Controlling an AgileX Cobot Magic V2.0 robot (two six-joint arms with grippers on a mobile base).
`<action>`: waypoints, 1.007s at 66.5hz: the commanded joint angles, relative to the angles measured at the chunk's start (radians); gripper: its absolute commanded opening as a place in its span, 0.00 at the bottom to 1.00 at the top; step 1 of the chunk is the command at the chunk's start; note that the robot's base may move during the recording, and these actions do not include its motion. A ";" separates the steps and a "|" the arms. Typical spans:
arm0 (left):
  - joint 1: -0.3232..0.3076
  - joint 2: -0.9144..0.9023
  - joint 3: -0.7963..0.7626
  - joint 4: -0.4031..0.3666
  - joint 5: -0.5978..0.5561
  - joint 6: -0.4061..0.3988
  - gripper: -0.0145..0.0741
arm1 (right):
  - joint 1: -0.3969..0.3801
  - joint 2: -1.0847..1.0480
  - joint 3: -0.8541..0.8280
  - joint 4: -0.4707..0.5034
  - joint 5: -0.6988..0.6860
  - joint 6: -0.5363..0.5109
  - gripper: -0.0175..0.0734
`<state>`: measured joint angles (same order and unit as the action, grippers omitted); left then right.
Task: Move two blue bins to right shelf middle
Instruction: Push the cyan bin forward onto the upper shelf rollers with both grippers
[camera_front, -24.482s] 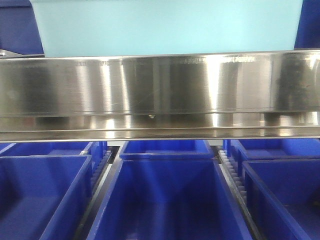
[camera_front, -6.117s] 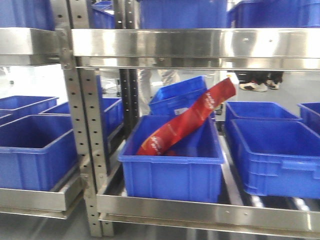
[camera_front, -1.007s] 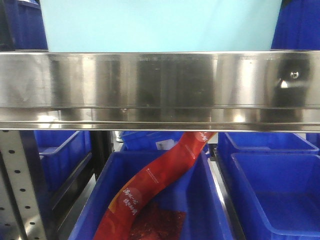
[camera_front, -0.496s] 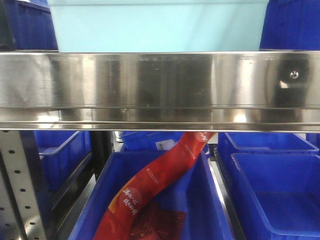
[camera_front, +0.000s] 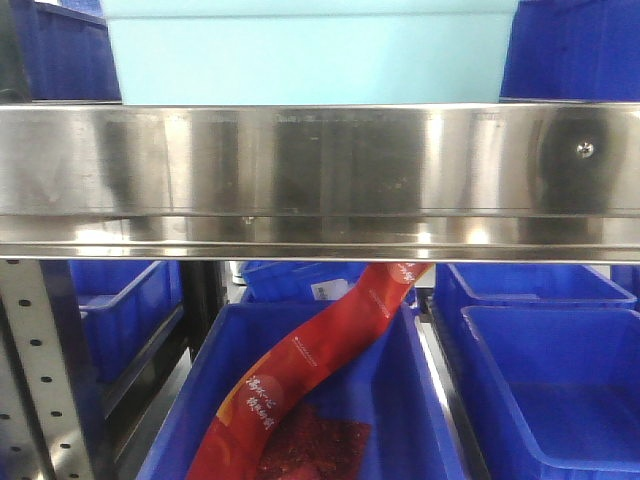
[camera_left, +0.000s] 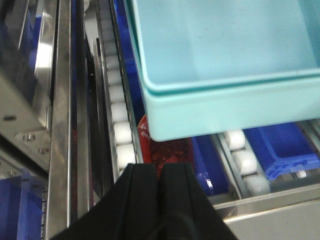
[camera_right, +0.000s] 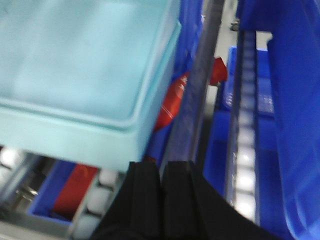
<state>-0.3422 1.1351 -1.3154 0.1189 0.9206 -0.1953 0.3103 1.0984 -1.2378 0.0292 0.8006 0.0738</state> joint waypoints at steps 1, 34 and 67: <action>-0.001 -0.097 0.126 0.000 -0.097 0.002 0.04 | 0.000 -0.068 0.092 -0.022 -0.063 -0.007 0.01; -0.001 -0.687 0.845 -0.004 -0.582 0.002 0.04 | 0.000 -0.562 0.810 -0.029 -0.453 -0.011 0.01; -0.001 -0.999 0.945 0.000 -0.621 0.002 0.04 | 0.000 -1.028 0.911 -0.029 -0.473 -0.011 0.01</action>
<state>-0.3422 0.1463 -0.3736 0.1189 0.3225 -0.1953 0.3103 0.0850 -0.3293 0.0122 0.3535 0.0718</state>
